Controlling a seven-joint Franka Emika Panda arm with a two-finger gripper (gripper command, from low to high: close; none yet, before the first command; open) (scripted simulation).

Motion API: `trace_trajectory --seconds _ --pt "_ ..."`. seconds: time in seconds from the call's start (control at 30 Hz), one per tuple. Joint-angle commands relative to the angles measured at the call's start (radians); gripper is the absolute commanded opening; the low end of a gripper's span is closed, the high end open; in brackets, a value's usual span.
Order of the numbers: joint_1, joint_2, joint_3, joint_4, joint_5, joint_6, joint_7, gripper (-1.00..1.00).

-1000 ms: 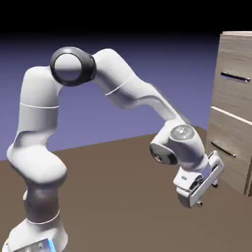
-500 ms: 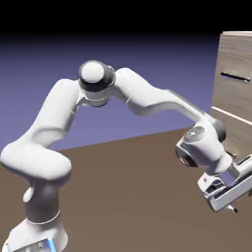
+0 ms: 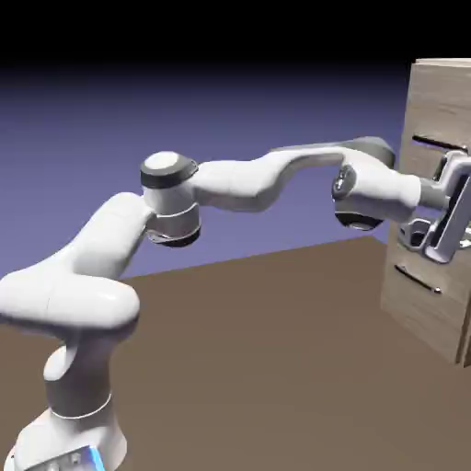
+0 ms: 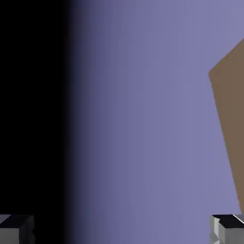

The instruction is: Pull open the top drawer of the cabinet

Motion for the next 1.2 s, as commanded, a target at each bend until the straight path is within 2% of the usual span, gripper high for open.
trace_trajectory --seconds 0.0,0.17,0.43,0.47,1.17 --pt "0.018 0.035 -0.031 0.021 0.044 -0.008 0.010 0.00" --pt "0.088 0.175 -0.155 0.102 0.216 -0.039 0.052 0.00" --pt "-0.086 0.161 -0.146 0.373 0.179 0.053 0.138 0.00" --pt "-0.086 0.161 -0.146 0.373 0.179 0.053 0.138 -1.00" --pt "0.398 0.217 -0.198 -0.351 0.211 -0.180 -0.028 -1.00"
